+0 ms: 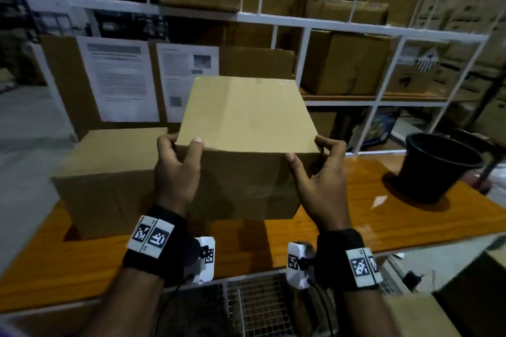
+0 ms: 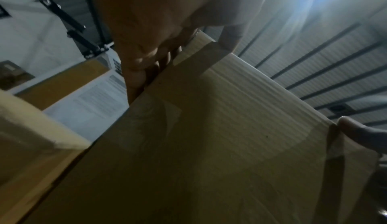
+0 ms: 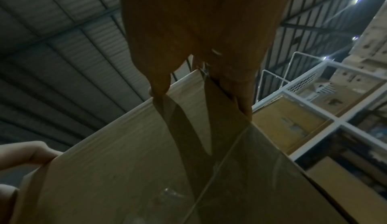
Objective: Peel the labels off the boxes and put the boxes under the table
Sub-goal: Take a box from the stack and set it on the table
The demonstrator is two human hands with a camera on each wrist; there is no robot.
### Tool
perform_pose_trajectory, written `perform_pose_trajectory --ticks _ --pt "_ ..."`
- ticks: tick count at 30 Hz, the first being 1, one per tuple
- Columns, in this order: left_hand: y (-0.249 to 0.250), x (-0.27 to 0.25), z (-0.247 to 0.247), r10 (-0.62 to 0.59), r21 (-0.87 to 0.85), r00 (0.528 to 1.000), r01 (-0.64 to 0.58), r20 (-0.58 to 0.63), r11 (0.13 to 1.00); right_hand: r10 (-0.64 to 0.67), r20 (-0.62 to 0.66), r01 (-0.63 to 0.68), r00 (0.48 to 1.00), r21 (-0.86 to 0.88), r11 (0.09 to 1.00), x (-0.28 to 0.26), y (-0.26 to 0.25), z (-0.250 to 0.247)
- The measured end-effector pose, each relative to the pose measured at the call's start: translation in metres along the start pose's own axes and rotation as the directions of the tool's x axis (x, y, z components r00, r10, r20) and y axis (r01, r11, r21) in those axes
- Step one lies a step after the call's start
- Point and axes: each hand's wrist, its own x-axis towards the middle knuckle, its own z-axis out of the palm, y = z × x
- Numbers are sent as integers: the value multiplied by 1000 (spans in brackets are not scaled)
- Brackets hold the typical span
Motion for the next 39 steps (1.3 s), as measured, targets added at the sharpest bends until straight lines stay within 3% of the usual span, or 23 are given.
perform_pose_trajectory --ticks 8,17,22,28,32,36,39 --pt "-70 17 36 -131 43 982 126 135 991 109 -10 -109 994 -169 980 5 59 4" --pt "-131 30 55 -170 165 951 130 258 978 287 -38 -286 957 -259 922 -4 111 18" --pt "-143 26 65 -164 191 932 105 322 976 365 -20 -354 931 -294 888 3 137 18" --pt "-160 26 77 -133 358 928 0 347 934 451 28 -417 892 -335 845 14 163 12" --pt "-149 35 83 -151 374 929 15 337 927 446 96 -362 890 -444 820 33 170 10" --pt "-140 60 98 -254 473 922 91 293 876 507 148 -338 849 -585 737 55 175 10" --pt "-140 69 110 -295 518 894 86 337 851 557 155 -360 816 -619 698 62 182 11"
